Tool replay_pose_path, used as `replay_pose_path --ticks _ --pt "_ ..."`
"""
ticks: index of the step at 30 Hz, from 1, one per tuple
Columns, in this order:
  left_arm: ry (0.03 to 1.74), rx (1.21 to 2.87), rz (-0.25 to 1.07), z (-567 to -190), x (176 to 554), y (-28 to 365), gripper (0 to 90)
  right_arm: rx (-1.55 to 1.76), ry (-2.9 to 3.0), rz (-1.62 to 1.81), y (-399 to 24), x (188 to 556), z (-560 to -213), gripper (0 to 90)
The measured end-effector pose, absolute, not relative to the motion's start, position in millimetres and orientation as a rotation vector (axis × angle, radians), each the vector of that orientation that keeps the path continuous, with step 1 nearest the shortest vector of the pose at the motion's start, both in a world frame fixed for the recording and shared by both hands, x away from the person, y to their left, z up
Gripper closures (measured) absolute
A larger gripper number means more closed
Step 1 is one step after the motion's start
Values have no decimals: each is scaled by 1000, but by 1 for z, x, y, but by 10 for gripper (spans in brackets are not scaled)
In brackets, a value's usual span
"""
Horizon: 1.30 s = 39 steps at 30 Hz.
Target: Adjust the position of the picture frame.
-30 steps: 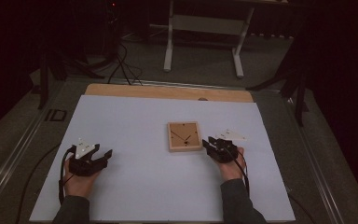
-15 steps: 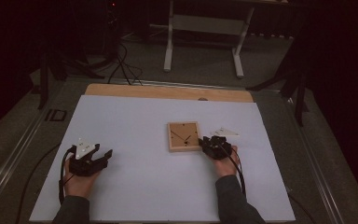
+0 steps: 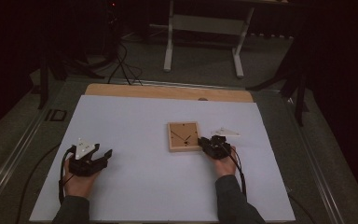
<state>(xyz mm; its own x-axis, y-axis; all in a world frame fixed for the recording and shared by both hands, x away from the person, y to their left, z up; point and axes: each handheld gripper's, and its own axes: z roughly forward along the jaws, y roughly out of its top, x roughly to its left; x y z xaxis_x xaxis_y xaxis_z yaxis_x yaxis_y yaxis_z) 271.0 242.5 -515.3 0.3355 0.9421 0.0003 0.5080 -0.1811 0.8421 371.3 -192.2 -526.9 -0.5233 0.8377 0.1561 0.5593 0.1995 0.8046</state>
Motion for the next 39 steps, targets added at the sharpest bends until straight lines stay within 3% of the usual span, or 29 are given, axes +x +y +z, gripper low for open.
replay_pose_path --ticks 39 --pt "1259 1868 691 -516 272 237 449 1063 2323 1224 -157 347 -525 803"
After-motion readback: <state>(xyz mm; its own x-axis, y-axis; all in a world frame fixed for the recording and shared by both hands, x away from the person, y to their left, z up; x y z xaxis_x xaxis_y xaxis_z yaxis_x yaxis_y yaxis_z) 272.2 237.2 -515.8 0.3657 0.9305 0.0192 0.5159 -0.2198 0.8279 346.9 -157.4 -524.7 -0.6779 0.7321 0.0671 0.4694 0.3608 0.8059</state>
